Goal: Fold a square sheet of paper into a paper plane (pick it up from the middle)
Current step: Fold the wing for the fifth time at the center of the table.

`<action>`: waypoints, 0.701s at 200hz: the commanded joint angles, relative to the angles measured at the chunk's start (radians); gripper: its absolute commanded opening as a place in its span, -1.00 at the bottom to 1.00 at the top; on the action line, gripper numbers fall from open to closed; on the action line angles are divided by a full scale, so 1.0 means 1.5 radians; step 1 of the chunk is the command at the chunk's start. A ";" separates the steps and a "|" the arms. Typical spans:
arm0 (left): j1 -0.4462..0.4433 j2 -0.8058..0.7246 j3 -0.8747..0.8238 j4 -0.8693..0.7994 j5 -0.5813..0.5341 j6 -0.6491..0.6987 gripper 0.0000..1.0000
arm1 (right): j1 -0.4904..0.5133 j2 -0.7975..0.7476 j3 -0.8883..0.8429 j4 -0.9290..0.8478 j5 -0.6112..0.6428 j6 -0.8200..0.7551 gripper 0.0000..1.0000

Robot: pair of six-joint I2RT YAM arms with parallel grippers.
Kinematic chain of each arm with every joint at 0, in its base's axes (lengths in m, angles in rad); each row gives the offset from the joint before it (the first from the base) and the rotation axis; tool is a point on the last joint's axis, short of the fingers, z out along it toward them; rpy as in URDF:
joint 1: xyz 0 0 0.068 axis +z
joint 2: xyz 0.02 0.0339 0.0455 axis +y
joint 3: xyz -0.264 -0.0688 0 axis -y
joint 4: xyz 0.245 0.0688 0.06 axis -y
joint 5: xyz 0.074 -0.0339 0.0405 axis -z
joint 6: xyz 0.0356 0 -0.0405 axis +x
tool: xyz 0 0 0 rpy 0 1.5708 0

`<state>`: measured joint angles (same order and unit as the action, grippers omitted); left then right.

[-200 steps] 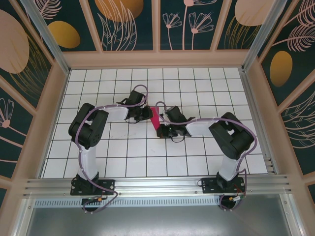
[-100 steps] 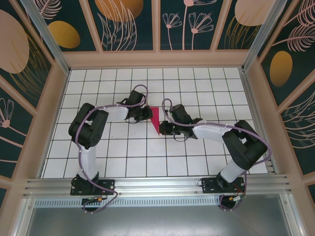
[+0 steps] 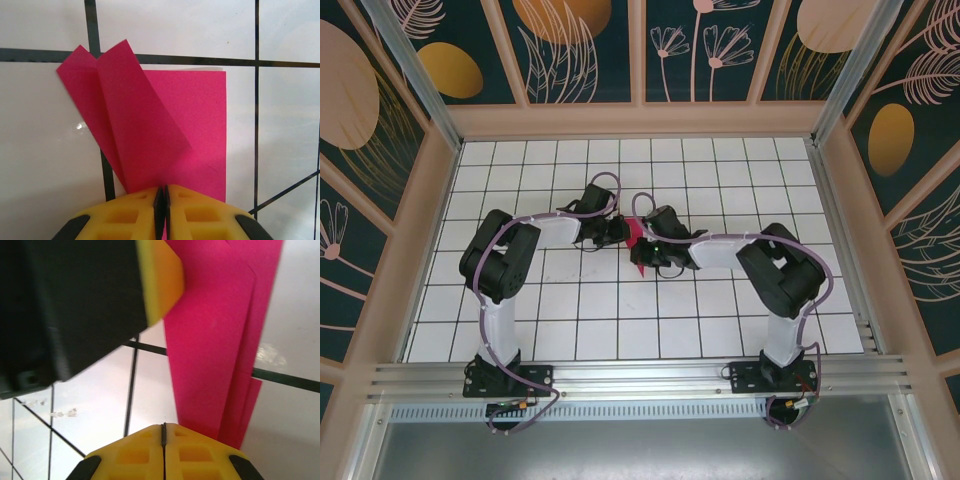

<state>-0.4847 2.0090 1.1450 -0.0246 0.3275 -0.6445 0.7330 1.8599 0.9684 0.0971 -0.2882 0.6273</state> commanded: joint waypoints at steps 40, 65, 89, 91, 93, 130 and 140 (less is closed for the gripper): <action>0.005 0.022 -0.013 0.011 -0.075 0.014 -0.55 | -0.006 0.027 0.000 -0.043 0.012 0.011 -0.87; 0.007 -0.035 -0.024 0.057 -0.041 0.025 -0.38 | -0.018 0.020 -0.037 -0.030 -0.024 -0.011 -0.87; 0.008 -0.092 -0.073 0.133 -0.015 0.035 -0.27 | -0.029 0.011 -0.079 -0.029 -0.091 -0.086 -0.88; 0.008 -0.096 -0.076 0.139 -0.014 0.035 -0.26 | -0.030 0.010 -0.083 -0.029 -0.097 -0.092 -0.87; 0.009 -0.100 -0.083 0.147 -0.012 0.036 -0.26 | -0.032 0.009 -0.086 -0.029 -0.103 -0.099 -0.87; 0.008 -0.158 -0.190 0.265 0.047 0.034 -0.26 | -0.054 -0.008 -0.128 -0.049 -0.160 -0.190 -0.88; 0.008 -0.174 -0.215 0.295 0.066 0.028 -0.25 | -0.061 -0.019 -0.136 -0.044 -0.171 -0.199 -0.88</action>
<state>-0.4759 1.8046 0.9024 0.2554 0.3534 -0.6102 0.6598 1.8355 0.8391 0.1814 -0.4801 0.4377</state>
